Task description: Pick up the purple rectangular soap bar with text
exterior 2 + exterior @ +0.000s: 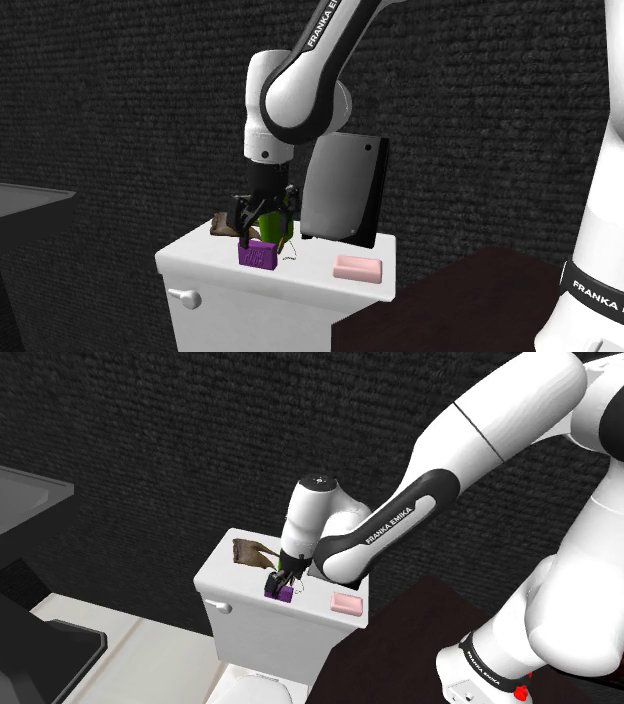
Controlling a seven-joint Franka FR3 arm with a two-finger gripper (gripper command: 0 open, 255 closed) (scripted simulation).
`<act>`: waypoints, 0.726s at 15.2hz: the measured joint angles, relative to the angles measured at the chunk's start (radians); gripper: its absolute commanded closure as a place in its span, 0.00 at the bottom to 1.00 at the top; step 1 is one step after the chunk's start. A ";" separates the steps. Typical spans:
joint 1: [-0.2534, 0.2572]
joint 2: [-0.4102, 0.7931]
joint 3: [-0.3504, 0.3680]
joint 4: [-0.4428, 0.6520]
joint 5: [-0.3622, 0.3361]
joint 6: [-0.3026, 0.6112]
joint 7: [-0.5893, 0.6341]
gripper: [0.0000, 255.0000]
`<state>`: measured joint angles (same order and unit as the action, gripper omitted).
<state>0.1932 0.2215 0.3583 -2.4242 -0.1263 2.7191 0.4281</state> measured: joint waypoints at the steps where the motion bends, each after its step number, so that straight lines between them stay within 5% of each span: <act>1: 0.004 0.008 -0.002 0.001 -0.005 0.043 0.007 0.00; 2: 0.016 0.027 -0.010 0.009 -0.021 0.083 0.023 0.00; 3: 0.027 0.051 -0.019 0.030 -0.034 0.112 0.034 1.00; 6: 0.038 0.085 -0.031 0.048 -0.050 -0.009 0.046 1.00; 11: 0.034 0.083 -0.029 0.051 -0.047 -0.036 0.038 1.00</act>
<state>0.2272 0.3050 0.3293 -2.3731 -0.1737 2.6830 0.4663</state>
